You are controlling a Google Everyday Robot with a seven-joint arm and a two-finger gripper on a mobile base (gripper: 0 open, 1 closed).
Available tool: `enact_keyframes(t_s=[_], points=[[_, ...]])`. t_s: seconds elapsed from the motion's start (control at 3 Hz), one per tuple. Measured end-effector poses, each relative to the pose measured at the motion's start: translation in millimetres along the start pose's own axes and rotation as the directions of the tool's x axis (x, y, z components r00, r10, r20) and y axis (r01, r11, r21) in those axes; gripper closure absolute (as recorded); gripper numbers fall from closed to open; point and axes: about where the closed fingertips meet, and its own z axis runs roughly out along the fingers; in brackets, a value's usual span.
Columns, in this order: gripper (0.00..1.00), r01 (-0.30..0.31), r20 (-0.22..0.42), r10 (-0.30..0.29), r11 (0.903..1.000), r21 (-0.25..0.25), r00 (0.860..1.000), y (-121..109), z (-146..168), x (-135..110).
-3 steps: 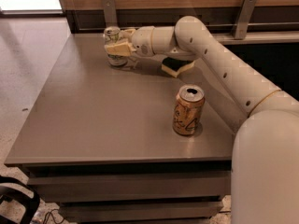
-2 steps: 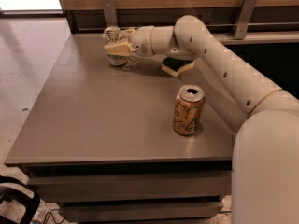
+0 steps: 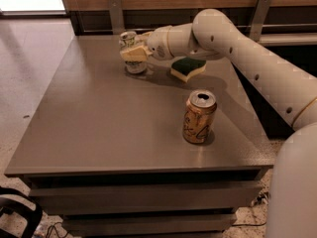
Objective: Knock 7up can over
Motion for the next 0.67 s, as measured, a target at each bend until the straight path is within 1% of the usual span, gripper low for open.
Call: enact_keyframes(t_s=[0.33, 0.67], points=[[1.0, -0.009, -0.074, 0.011, 0.9995, 0.029, 0.997, 6, -17, 0], [1.0, -0.003, -0.153, 0.011, 0.9986, 0.053, 0.988, 11, -28, -2]])
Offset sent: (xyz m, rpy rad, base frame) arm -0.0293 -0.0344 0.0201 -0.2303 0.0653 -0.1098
